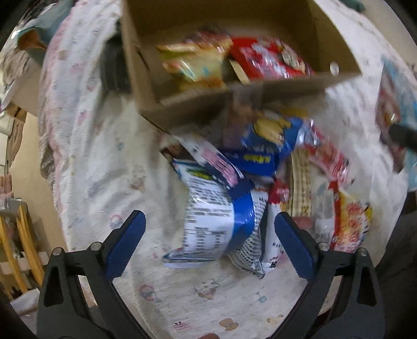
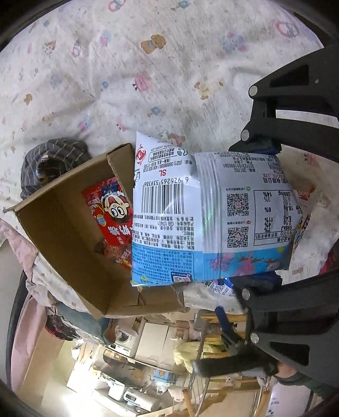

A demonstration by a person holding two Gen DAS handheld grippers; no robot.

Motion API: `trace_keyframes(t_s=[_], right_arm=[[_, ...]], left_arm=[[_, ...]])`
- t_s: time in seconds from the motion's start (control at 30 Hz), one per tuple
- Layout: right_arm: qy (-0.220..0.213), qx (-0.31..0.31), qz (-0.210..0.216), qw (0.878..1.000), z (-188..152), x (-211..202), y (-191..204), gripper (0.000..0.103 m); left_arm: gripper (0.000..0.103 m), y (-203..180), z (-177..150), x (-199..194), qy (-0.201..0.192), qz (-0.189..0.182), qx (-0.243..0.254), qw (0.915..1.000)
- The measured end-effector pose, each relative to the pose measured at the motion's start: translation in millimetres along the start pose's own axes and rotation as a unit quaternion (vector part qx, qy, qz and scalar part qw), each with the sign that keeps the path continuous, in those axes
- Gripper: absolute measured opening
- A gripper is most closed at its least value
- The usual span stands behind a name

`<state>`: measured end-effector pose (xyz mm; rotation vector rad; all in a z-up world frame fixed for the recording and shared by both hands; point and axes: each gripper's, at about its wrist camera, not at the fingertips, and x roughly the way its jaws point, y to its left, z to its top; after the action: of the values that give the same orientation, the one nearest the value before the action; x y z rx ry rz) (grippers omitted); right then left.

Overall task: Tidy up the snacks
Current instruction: 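Grasp a blue-white chip bag with the right gripper while the left gripper grasps a blue-white snack bag, then carry both blue-white bags over the box and lower them inside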

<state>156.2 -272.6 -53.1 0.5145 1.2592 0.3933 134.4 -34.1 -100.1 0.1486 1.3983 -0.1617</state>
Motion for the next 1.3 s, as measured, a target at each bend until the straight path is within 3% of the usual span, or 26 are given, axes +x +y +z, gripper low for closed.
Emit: trace_keyframes(t_s=[0.13, 0.17, 0.27, 0.37, 0.9, 1.3], right_arm=[[-0.004, 0.000, 0.003, 1.000, 2.5, -3.1, 6.2, 0.064], [-0.001, 0.001, 0.002, 1.000, 2.2, -2.4, 5.9, 0.064], [0.002, 0.002, 0.000, 1.000, 2.5, 6.5, 5.1, 0.064], [0.002, 0.002, 0.001, 1.000, 4.4, 8.6, 6.2, 0.064], [-0.003, -0.008, 0.010, 1.000, 6.9, 7.6, 16.6, 0.065], [-0.015, -0.027, 0.022, 0.999, 0.1, -6.3, 24.2, 0.064]], left_arm=[[0.080, -9.3, -0.3, 14.7, 0.021, 0.000, 0.011, 0.9997], [0.072, -9.0, -0.1, 17.4, 0.023, -0.002, 0.010, 0.9997], [0.055, -8.4, -1.1, 25.9, 0.041, -0.030, 0.002, 0.9987], [0.049, -8.0, -2.0, 22.3, 0.036, -0.033, 0.003, 0.9988], [0.045, -9.8, -33.8, -27.2, -0.004, -0.021, -0.010, 0.9997], [0.045, 8.6, -23.2, -85.6, -0.088, 0.028, -0.063, 0.9938]])
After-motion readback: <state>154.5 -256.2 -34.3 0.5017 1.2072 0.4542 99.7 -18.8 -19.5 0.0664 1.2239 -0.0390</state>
